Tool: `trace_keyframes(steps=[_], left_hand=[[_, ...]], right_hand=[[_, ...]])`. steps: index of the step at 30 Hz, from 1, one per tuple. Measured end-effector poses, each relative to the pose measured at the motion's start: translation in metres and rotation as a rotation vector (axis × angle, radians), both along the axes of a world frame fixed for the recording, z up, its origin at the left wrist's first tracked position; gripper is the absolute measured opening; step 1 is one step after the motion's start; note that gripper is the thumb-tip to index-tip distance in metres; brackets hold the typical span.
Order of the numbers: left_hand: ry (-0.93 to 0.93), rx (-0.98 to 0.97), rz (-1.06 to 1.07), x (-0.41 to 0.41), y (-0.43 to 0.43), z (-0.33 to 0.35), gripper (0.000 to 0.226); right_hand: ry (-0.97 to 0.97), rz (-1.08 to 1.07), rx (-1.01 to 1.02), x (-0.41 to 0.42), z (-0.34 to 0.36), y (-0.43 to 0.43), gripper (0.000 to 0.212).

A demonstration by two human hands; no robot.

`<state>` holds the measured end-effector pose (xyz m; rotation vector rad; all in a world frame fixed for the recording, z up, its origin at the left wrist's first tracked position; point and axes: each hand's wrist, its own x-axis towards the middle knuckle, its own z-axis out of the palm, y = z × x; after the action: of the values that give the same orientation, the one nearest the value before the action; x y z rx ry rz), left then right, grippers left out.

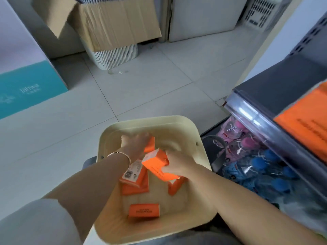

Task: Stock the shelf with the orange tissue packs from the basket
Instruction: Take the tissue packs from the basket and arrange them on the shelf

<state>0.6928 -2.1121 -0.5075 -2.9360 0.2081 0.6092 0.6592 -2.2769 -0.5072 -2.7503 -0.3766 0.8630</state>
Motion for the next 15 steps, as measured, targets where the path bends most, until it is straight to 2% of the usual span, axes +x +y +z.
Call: trace_keyframes(steps=[3,8,15], left_hand=[[-0.103,-0.043,-0.022,-0.016,-0.010,0.044,0.049],[-0.259,-0.099,-0.006,-0.043,-0.024,0.114,0.049],[-0.506,-0.282,-0.060,-0.086,-0.051,0.205,0.051]], right_hand=[[-0.122,0.018,-0.063,-0.005,0.052,-0.004,0.037],[-0.327,-0.005,-0.103,-0.032,0.128,-0.021,0.029],[-0.574,-0.085,-0.114,-0.087,0.221,-0.057,0.035]])
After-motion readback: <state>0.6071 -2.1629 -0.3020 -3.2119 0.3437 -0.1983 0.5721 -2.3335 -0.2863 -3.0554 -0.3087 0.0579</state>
